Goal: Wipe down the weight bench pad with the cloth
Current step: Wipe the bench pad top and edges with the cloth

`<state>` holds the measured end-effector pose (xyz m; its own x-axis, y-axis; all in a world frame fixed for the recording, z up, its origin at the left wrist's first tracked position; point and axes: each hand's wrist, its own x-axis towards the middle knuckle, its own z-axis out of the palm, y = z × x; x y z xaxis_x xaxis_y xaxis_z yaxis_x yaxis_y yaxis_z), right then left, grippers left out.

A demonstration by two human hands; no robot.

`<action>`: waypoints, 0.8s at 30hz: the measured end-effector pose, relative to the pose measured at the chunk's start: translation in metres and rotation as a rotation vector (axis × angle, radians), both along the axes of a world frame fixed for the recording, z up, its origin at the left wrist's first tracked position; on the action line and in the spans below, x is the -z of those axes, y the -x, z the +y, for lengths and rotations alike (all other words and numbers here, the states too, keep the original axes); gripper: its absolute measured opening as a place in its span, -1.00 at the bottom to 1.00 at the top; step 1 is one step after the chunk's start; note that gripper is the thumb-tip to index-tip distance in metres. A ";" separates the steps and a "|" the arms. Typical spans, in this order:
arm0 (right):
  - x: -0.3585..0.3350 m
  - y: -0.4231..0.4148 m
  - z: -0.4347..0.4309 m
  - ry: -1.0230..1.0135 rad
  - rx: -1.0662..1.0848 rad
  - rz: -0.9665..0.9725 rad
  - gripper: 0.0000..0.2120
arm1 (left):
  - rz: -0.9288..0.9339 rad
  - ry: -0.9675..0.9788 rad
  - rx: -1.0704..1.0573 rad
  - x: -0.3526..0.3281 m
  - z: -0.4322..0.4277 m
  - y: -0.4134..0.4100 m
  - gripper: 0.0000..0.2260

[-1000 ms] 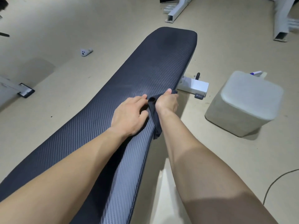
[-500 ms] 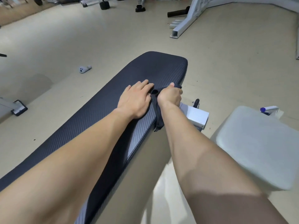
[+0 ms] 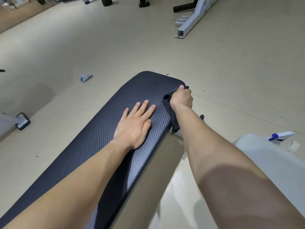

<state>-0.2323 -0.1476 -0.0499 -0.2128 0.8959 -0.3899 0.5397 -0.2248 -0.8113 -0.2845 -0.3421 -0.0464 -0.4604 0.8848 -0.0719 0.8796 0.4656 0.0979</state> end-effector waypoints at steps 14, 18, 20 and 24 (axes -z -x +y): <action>0.006 -0.017 -0.039 -0.653 -0.674 -0.461 -0.45 | -0.161 -0.195 0.002 0.005 -0.001 0.008 -0.55; -0.002 -0.035 -0.099 -0.723 -0.833 -0.556 -0.42 | -1.016 -0.640 -0.304 -0.013 -0.012 0.015 -0.61; -0.007 -0.041 -0.139 -0.740 -0.906 -0.567 -0.41 | -1.085 -0.686 -0.345 -0.025 -0.032 0.010 -0.66; -0.012 -0.039 -0.234 -0.801 -1.064 -0.528 -0.39 | -0.704 -0.577 -0.381 -0.025 -0.099 0.016 -0.67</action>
